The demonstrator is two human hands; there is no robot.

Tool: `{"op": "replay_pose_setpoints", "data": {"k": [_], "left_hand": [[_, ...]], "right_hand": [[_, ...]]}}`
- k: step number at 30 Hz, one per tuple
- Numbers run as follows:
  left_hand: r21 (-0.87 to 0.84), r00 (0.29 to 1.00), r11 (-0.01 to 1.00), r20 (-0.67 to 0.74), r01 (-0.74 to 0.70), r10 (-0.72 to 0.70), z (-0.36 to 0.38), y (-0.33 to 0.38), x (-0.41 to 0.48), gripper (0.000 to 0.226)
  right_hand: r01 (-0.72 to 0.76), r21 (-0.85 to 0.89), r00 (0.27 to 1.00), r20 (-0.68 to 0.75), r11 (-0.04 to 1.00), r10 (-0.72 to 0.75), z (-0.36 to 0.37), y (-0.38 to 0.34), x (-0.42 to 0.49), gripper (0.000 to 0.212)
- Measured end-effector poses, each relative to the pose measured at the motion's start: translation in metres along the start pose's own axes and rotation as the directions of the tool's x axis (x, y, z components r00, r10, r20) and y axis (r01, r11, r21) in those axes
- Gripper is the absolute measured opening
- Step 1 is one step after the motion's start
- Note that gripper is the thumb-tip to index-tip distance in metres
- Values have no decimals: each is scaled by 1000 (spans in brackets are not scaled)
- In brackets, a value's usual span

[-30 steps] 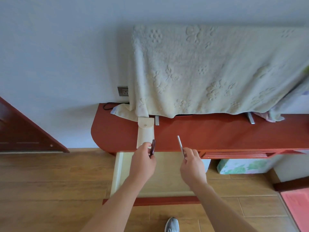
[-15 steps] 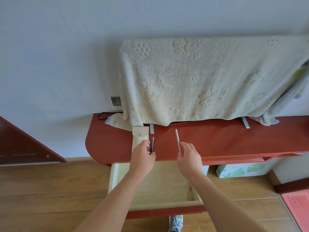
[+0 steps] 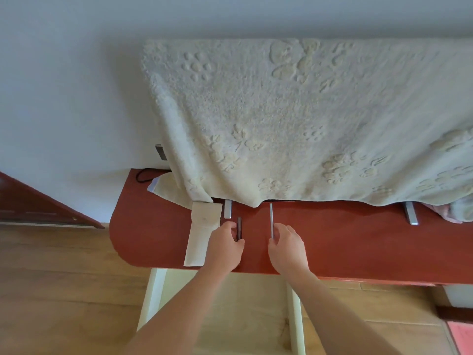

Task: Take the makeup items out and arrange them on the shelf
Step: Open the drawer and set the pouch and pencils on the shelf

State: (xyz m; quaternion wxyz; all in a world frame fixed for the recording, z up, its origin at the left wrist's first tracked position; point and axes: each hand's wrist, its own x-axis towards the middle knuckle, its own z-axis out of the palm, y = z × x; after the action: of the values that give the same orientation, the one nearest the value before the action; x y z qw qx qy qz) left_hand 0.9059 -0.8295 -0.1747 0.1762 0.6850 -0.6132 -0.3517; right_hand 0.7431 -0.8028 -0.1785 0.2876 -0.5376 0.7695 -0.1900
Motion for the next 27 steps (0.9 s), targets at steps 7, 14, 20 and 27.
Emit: {"op": "replay_pose_setpoints", "data": {"k": [7,14,20,27], "left_hand": [[20,996,999,77,35,-36,34,-9,27,44],[31,993,998,94,63,-66,42,-13,47,49],[45,991,997,109,68,-73,50,-10,44,50],[44,991,995,96,84,-88,52,-8,42,50]], "right_hand": [[-57,-42,996,64,998,59,22,13,19,24],[-98,-40,992,79,994,101,32,15,32,13],[-117,-31,989,81,993,120,36,16,32,12],[-103,-47,990,88,994,107,37,20,33,16]]}}
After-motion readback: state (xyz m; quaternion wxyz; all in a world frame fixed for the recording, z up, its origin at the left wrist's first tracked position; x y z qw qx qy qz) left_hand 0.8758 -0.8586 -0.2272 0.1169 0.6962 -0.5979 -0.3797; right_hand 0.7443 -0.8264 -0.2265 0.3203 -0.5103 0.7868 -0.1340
